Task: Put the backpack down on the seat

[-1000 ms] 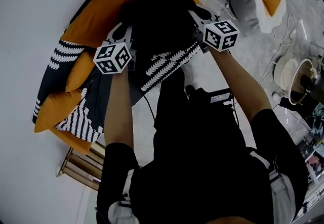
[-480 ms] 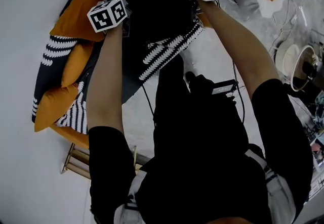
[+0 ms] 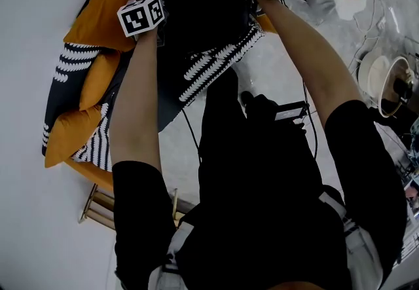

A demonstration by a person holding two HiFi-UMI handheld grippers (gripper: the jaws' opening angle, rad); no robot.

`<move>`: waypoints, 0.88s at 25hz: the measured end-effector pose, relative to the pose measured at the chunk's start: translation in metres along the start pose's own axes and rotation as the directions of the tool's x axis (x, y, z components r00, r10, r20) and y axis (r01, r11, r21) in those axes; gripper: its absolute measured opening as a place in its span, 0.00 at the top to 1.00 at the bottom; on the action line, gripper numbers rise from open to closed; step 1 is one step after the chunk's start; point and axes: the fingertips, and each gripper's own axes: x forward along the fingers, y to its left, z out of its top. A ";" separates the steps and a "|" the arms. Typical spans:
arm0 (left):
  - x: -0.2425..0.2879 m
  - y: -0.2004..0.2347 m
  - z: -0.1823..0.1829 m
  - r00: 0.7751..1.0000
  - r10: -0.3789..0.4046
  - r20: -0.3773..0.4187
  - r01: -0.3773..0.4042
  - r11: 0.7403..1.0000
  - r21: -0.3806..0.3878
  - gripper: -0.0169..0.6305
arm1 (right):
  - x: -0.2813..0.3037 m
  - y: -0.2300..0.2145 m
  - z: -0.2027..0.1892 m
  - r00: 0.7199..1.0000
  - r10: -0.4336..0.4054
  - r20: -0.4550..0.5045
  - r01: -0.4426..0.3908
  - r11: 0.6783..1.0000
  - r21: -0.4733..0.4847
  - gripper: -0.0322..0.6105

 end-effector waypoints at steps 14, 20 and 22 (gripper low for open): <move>-0.087 -0.032 -0.055 0.998 0.015 0.068 -0.010 0.997 -0.080 0.75 | -0.109 0.014 -0.048 0.992 0.079 0.095 -0.077 0.996 -0.034 0.81; -0.163 -0.095 -0.055 0.963 -0.092 0.254 0.123 0.987 -0.105 0.85 | -0.190 0.069 -0.035 0.956 0.114 0.269 -0.066 0.981 -0.181 0.86; -0.192 -0.124 -0.055 0.938 -0.125 0.323 0.161 0.983 -0.089 0.86 | -0.224 0.087 -0.034 0.939 0.129 0.319 -0.066 0.977 -0.203 0.88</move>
